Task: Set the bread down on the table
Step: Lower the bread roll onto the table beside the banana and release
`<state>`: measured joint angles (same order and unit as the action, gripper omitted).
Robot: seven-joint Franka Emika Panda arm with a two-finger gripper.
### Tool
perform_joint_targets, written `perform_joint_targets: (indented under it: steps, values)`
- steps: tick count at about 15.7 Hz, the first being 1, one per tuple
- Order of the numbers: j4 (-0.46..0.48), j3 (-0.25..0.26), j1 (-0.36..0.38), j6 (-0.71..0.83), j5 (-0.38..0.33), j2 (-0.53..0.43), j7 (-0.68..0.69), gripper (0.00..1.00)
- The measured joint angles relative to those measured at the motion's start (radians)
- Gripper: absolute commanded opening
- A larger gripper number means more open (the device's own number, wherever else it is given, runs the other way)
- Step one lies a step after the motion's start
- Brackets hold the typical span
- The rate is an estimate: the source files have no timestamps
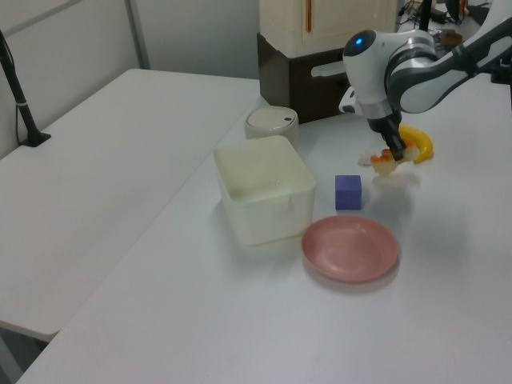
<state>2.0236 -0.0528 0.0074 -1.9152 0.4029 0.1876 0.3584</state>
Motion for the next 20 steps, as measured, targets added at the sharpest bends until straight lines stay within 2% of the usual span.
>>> perform_joint_targets:
  steps: [1,3,4,16,20]
  values:
    - [0.0,0.0,0.003,0.0,0.0,0.002,-0.003,0.42]
    - [0.0,0.0,0.004,0.0,0.0,0.003,-0.003,0.88]
    - [0.0,0.0,0.004,0.0,0.0,0.003,-0.003,1.0]
    - [-0.012,0.0,0.004,0.008,0.0,-0.003,0.057,1.0]
    - [-0.102,0.001,-0.005,0.058,-0.025,-0.024,0.061,1.0]
